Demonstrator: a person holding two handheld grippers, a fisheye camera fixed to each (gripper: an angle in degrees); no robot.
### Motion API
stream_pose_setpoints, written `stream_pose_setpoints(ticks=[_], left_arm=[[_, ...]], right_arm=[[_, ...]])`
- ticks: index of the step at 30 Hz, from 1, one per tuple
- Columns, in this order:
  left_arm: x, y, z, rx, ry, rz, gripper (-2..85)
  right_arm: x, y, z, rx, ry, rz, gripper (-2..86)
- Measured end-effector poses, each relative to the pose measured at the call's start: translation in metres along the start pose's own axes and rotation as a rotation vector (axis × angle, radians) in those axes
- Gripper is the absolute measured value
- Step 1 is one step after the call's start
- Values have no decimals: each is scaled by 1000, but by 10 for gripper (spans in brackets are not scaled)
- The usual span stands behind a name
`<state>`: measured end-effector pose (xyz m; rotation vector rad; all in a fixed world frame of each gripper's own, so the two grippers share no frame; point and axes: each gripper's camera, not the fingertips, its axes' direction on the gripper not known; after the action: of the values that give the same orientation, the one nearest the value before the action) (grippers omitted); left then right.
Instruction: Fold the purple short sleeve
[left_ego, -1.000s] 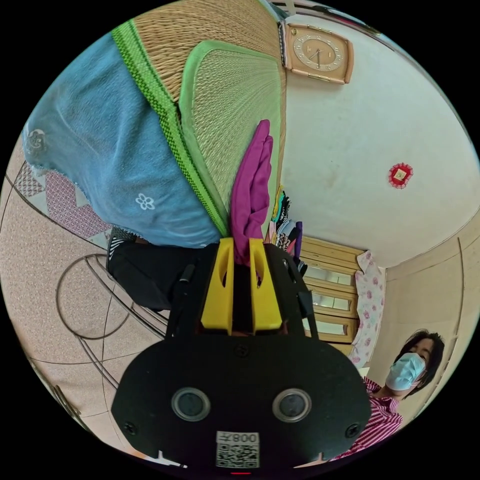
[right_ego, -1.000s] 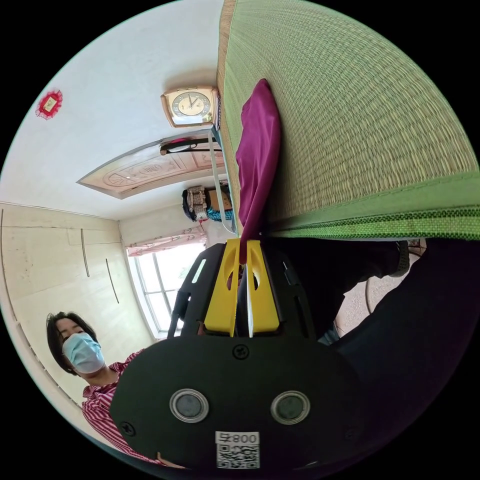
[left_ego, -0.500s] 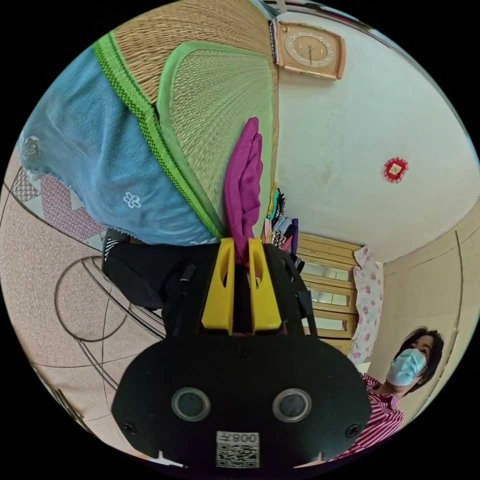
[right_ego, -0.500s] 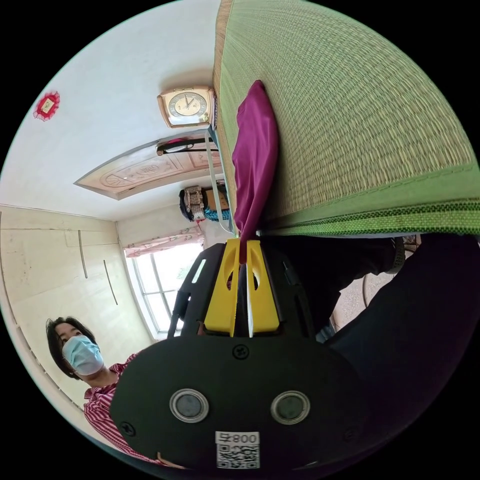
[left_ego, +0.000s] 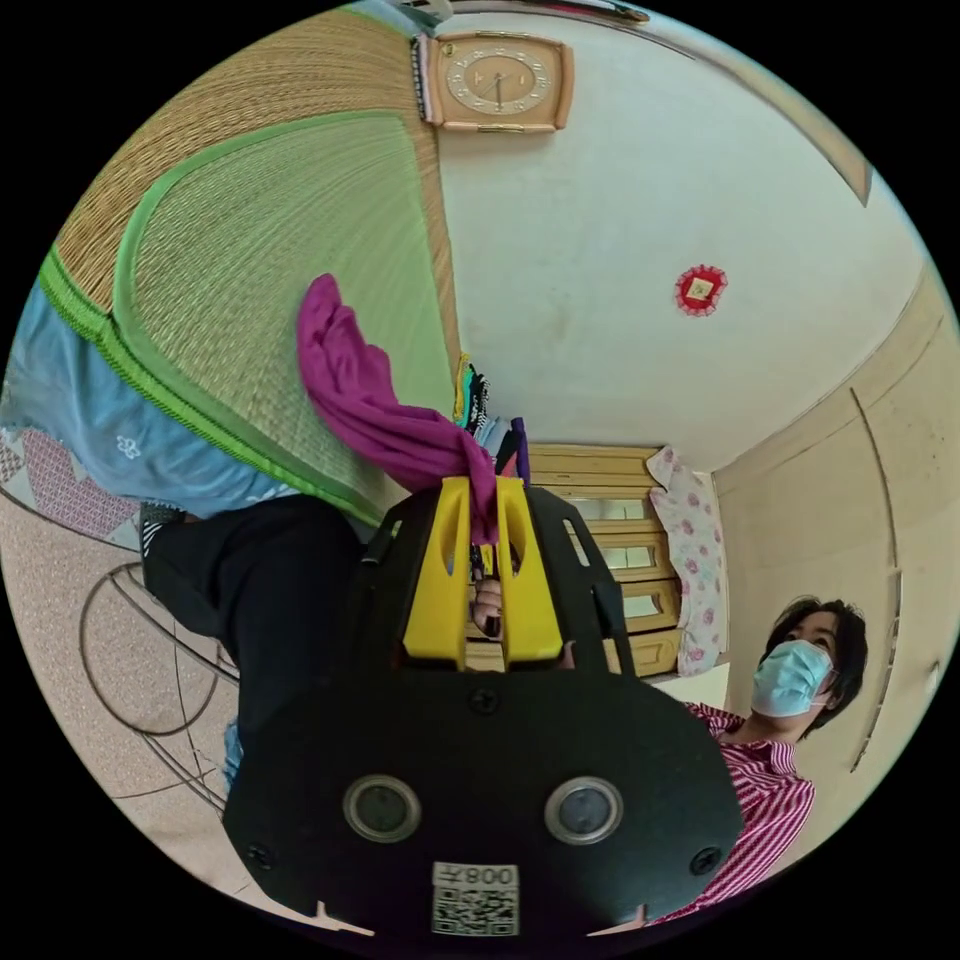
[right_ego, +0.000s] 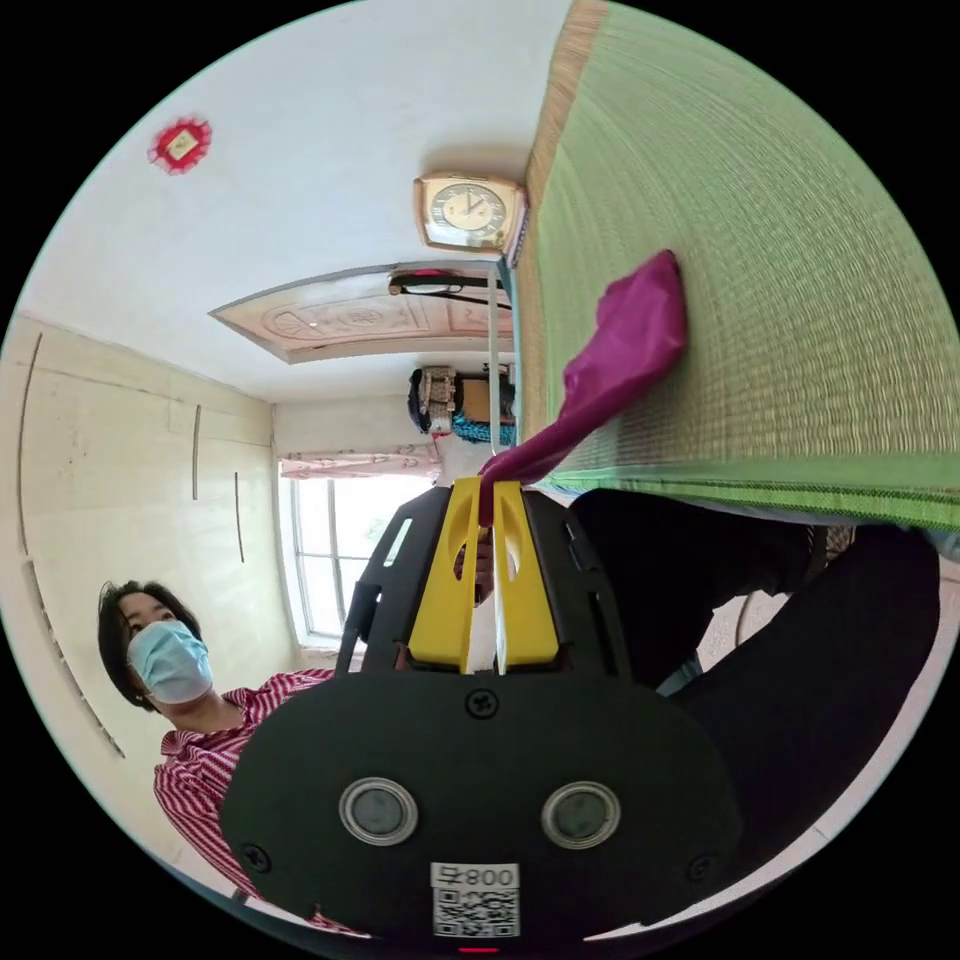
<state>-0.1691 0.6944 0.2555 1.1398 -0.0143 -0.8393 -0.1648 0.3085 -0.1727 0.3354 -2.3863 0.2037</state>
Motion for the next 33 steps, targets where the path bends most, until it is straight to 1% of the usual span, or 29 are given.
stream_pose_setpoints(ticks=[7, 16, 20, 26, 33], left_arm=[[60, 36, -33, -42, 90, 122, 44], [128, 85, -68, -116, 184, 219, 44], [159, 107, -81, -149, 229, 245, 44], [204, 135, -97, -209, 245, 278, 44], [251, 165, -108, -272, 260, 272, 45]], right_arm=[[-77, 17, -31, 35, -28, -162, 18], [-145, 55, -73, 96, -72, -307, 18], [-162, 71, -91, 117, -82, -348, 18], [-177, 96, -118, 155, -104, -383, 18], [-183, 121, -150, 201, -114, -399, 18]])
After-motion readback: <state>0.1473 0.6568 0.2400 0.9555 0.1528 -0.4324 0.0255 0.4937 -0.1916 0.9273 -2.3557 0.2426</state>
